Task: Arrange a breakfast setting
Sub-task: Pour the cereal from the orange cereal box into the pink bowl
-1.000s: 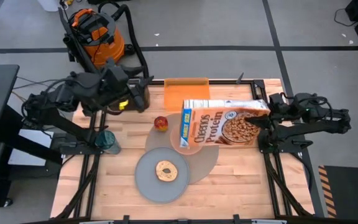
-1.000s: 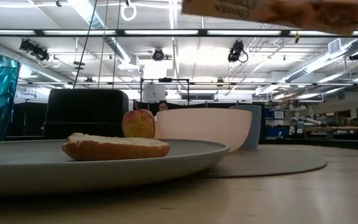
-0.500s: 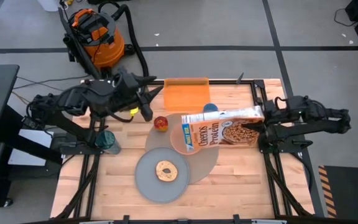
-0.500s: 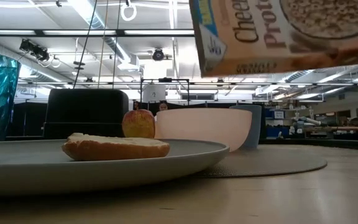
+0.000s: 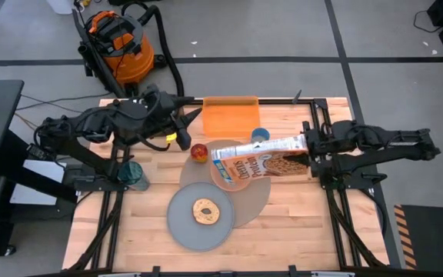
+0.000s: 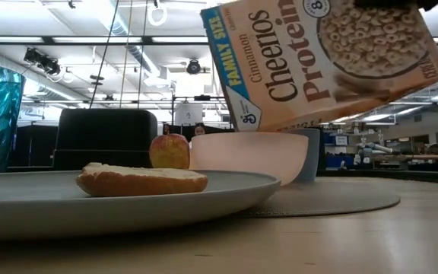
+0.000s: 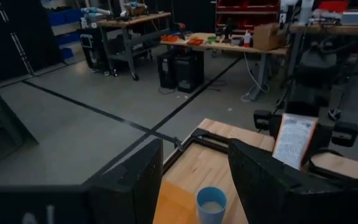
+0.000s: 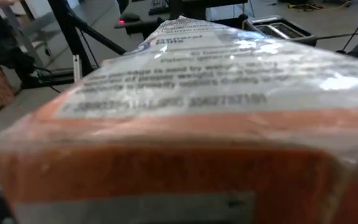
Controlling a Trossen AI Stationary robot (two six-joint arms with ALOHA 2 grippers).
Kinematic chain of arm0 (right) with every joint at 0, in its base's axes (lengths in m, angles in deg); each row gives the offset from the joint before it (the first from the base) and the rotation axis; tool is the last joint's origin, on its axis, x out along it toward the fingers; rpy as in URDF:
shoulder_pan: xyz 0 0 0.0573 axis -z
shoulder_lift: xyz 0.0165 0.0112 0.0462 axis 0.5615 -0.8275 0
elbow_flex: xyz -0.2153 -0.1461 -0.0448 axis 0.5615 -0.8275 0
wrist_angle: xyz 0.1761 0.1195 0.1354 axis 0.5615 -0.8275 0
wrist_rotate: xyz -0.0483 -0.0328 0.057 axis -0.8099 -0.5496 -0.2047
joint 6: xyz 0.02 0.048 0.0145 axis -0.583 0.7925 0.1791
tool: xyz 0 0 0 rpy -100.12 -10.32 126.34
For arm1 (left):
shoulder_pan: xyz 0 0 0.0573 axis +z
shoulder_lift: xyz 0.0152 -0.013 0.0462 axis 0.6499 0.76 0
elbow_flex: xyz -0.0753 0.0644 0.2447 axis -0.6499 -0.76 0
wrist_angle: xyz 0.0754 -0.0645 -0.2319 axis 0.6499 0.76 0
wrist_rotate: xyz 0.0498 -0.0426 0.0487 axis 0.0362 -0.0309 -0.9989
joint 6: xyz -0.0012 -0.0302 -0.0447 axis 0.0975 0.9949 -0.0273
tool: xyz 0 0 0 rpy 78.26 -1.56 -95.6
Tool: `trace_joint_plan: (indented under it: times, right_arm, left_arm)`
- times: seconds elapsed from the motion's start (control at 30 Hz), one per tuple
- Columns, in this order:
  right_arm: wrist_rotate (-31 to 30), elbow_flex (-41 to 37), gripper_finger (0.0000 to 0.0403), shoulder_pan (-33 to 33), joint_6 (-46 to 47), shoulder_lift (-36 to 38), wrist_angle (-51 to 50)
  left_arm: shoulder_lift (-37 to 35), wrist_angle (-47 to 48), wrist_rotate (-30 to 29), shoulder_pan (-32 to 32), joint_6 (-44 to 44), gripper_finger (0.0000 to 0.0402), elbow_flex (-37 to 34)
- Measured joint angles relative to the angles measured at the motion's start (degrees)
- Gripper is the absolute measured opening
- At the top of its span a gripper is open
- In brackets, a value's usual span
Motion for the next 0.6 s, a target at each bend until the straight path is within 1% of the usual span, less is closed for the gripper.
trace_joint_plan:
  times: [0.1,0.3,0.47,0.6]
  right_arm:
    - [0.06,2.75,0.0204,1.22,-2.50,-1.93,-2.07]
    - [2.65,7.26,0.0204,3.39,-6.16,-4.78,-8.14]
    - [3.17,11.19,0.0204,3.51,-8.88,-7.02,-8.95]
    - [3.42,12.81,0.0204,3.53,-10.10,-8.71,-10.74]
  left_arm:
    - [0.00,1.18,0.02,0.21,0.81,0.0188,0.00]
    - [0.00,2.17,0.00,0.26,0.95,0.0188,0.00]
    - [0.00,2.20,0.00,0.26,0.94,0.0188,0.00]
    - [0.00,2.23,0.02,0.26,0.94,0.0188,0.00]
